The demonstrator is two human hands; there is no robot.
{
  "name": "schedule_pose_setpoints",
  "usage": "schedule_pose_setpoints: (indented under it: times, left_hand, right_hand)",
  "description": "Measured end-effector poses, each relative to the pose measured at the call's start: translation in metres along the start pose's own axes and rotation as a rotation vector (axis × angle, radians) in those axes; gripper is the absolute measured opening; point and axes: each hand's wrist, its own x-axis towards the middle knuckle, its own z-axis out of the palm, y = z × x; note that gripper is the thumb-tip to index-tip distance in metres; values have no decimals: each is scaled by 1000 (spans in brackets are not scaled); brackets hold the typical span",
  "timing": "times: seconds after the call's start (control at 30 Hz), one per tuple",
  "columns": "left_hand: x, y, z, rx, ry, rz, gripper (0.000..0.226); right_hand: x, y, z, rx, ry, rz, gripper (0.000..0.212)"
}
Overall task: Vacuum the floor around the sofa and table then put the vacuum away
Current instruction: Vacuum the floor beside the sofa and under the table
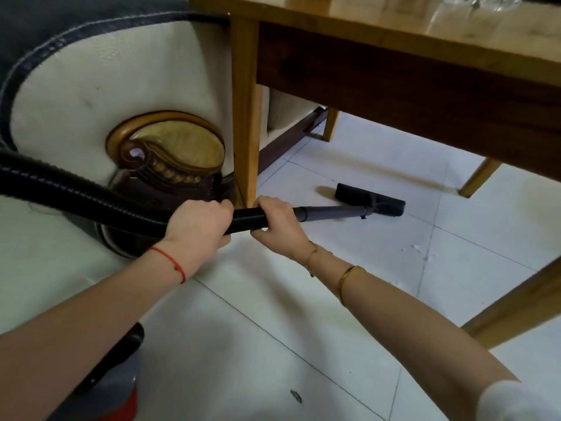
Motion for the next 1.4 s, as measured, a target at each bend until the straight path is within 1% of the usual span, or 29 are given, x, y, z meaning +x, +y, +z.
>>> schedule_pose_setpoints:
  times: [0.1,0.2,0.4,0.53,0.7,0.87,1.1,1.2,1.27,1.4]
  left_hand:
    - [-14,-14,0,-1,27,2,31]
    - [-25,-24,2,10,55,-9,31]
    - [-23,-22,12,15,71,-40,30]
    - [-2,-9,20,-11,61,-45,28]
    - [40,18,28,-88,61,-38,30]
    - [85,53,36,-154,75,7,30]
    - [126,104,31,-154,57,100,32]
    - [132,118,29,-185,23,131,33]
    - [130,122,28,-200,12,138,32]
    - [116,113,24,-194,14,132,31]
  right_hand:
    - [0,-18,7,22,38,5,21]
    - [0,-29,12,35,40,-7,20]
    - [1,-26,20,8,54,-7,19]
    - [5,-3,19,-18,70,26,19]
    - [12,42,11,-76,74,97,21]
    - [13,91,-6,-134,67,191,21]
    - [-6,148,-39,-182,24,252,20]
    - [-15,160,-53,-195,-66,256,19]
    - [-19,161,-58,-186,-97,244,17]
    - [-20,147,-53,-145,-58,221,15]
